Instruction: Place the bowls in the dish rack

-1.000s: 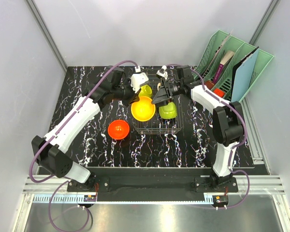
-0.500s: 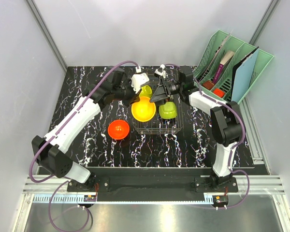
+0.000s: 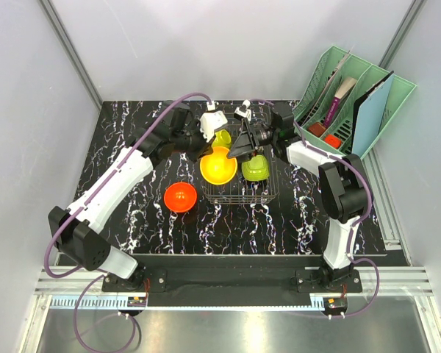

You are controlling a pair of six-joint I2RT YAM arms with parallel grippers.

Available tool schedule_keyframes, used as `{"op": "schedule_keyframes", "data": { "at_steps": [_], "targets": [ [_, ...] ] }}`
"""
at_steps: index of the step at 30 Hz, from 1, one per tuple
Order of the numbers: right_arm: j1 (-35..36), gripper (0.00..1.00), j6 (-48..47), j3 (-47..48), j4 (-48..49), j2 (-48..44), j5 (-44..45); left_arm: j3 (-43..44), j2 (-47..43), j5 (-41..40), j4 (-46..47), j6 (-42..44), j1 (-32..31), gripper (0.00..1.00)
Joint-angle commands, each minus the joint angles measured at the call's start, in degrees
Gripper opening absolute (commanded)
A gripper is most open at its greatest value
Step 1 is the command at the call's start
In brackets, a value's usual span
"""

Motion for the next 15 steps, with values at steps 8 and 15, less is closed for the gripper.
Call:
{"op": "schedule_keyframes", "data": {
  "at_steps": [8, 15],
  "targets": [
    [0.3, 0.81, -0.1, -1.3, 3.2, -3.0, -11.8, 2.1, -2.2, -1.6, 3.5, 0.5, -0.1, 0.00],
    [0.3, 0.54, -0.1, -1.2, 3.4, -3.1, -11.8, 1.7, -1.6, -0.9, 3.6, 0.3, -0.2, 0.00]
  ]
}}
